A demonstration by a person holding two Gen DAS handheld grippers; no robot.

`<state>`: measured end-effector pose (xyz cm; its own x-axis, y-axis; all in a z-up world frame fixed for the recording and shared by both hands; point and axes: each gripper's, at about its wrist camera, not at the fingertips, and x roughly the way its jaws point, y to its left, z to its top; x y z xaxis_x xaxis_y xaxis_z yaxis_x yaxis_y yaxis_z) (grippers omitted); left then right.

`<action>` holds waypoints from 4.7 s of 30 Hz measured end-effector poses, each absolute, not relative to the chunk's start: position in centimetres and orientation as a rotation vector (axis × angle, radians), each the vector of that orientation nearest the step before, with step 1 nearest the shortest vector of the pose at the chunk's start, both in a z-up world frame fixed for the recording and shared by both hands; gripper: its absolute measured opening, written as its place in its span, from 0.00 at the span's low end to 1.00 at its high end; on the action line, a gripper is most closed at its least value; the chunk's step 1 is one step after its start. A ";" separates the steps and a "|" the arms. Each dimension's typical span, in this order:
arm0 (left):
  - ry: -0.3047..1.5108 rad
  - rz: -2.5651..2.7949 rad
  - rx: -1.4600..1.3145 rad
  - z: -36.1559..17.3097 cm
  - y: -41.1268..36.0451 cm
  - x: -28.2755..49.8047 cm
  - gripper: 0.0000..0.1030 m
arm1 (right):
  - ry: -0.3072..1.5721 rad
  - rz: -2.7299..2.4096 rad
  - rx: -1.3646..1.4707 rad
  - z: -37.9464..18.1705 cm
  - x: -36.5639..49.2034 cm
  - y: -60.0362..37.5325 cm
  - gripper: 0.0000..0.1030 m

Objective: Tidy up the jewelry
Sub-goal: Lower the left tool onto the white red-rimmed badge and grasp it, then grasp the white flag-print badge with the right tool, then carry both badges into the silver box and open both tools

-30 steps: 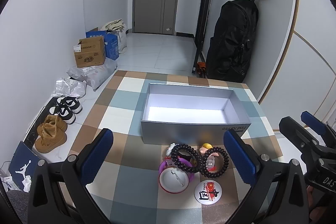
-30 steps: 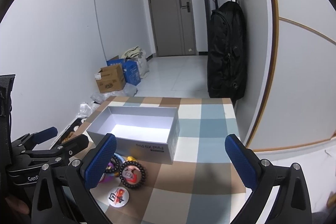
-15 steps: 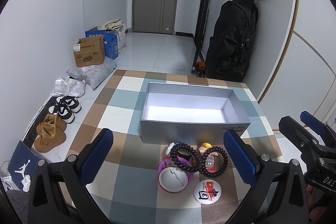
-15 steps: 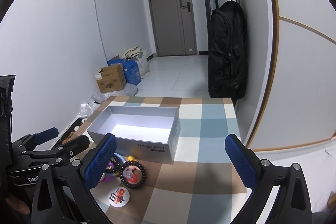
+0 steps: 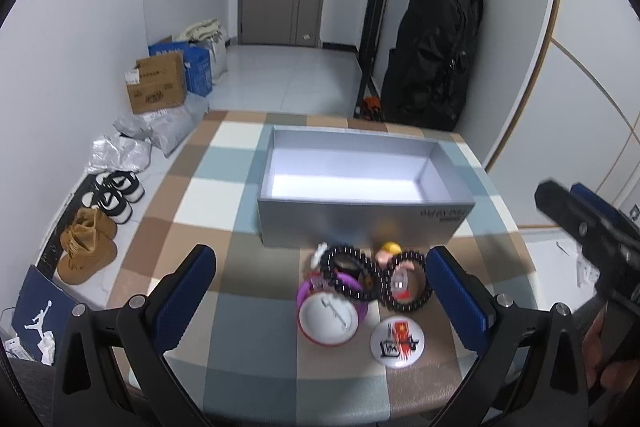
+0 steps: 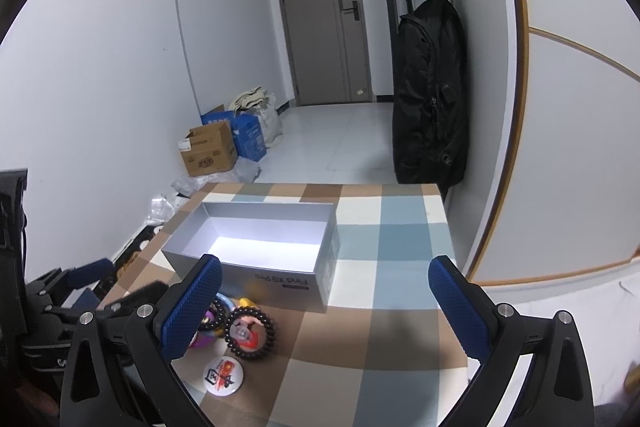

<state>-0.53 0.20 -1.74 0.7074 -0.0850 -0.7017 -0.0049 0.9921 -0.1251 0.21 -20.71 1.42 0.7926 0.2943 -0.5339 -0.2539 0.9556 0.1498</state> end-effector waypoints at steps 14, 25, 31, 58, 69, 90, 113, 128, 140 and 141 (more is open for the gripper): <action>0.960 -0.116 -0.128 -4.4 1.0 -0.5 0.79 | 0.640 0.295 0.146 1.0 1.9 -21.6 1.00; 1.044 -0.171 -0.329 -5.8 3.1 0.6 0.39 | 0.656 0.318 0.170 1.0 2.6 -21.6 1.00; 1.047 -0.194 -0.416 -5.7 3.8 0.6 0.14 | 0.665 0.321 0.193 1.1 2.6 -21.8 1.00; 1.025 -0.161 -0.246 -4.9 3.3 -0.6 0.58 | 0.722 0.345 0.108 -0.4 0.7 -20.1 1.00; 1.061 -0.172 -0.123 -6.4 1.6 0.1 0.49 | 0.782 0.357 0.120 -1.3 -0.3 -20.6 1.00; 0.994 -0.178 -0.331 -4.1 4.8 0.3 0.36 | 0.962 0.580 -0.070 -5.4 -2.3 -13.5 0.88; 0.950 -0.184 -0.379 -3.3 6.9 0.1 0.36 | 0.958 0.534 -0.232 -6.8 -2.5 -10.0 0.41; 0.918 -0.154 -0.363 -2.8 6.5 0.2 0.36 | 0.897 0.579 -0.052 -3.4 -1.5 -12.4 0.41; 0.886 -0.139 -0.307 -0.2 4.8 2.9 0.36 | 0.735 0.542 0.054 2.2 0.8 -16.2 0.41; 0.880 -0.143 -0.308 0.1 4.7 3.2 0.36 | 0.728 0.541 0.060 2.7 1.3 -16.4 0.41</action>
